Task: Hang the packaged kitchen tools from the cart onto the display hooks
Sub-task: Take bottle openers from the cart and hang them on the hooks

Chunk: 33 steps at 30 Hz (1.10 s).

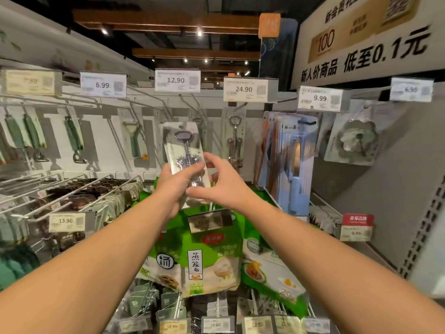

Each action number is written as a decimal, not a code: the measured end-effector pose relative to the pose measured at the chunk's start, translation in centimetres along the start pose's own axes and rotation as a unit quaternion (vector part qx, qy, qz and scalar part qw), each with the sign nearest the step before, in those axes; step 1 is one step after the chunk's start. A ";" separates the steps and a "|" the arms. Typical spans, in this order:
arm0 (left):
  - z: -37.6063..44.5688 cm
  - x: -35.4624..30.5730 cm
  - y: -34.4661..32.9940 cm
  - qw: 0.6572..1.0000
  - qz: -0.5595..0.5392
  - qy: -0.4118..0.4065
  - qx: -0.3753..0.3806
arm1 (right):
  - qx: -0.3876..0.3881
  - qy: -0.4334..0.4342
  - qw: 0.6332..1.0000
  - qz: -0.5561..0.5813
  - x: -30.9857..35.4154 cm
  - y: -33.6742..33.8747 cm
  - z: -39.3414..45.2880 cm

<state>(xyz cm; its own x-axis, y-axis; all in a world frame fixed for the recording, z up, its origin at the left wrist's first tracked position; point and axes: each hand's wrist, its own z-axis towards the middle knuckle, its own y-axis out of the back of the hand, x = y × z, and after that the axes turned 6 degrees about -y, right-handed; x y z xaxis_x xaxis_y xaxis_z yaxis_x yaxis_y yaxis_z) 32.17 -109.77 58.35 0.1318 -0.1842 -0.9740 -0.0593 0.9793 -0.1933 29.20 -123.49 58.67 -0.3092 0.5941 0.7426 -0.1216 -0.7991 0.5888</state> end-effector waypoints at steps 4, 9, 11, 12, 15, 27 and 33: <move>-1.1 -0.4 0.3 0.999 0.046 -0.021 0.014 | -0.010 -0.007 0.999 -0.035 0.5 -0.6 -1.4; -1.8 -0.7 0.7 0.998 0.034 0.002 0.053 | -0.027 -0.036 0.999 0.011 1.1 -0.4 -2.1; -2.2 -1.1 0.7 0.998 0.026 -0.009 0.052 | -0.031 -0.042 0.998 0.034 1.2 -0.2 -2.1; -2.3 -1.2 0.7 0.999 0.018 -0.012 0.037 | -0.032 -0.044 0.998 0.042 1.2 -0.1 -2.2; -2.0 -0.7 1.3 0.999 0.030 -0.005 0.028 | -0.053 -0.045 0.996 0.060 0.9 0.1 -2.4; -2.4 -1.3 3.3 0.995 0.093 -0.027 -0.019 | -0.201 0.031 0.979 -0.024 -2.3 2.8 -5.3; -2.8 -1.3 3.2 0.996 0.083 -0.026 -0.012 | -0.247 0.030 0.969 -0.007 -2.3 4.1 -5.5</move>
<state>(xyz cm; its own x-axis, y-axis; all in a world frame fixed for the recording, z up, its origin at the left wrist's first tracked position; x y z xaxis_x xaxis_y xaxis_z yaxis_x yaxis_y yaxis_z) 29.03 -106.61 58.62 0.1693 -0.0141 -0.9855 -0.1078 0.9936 -0.0328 24.26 -128.58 57.64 -0.3569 0.6108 0.7068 -0.5576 -0.7463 0.3634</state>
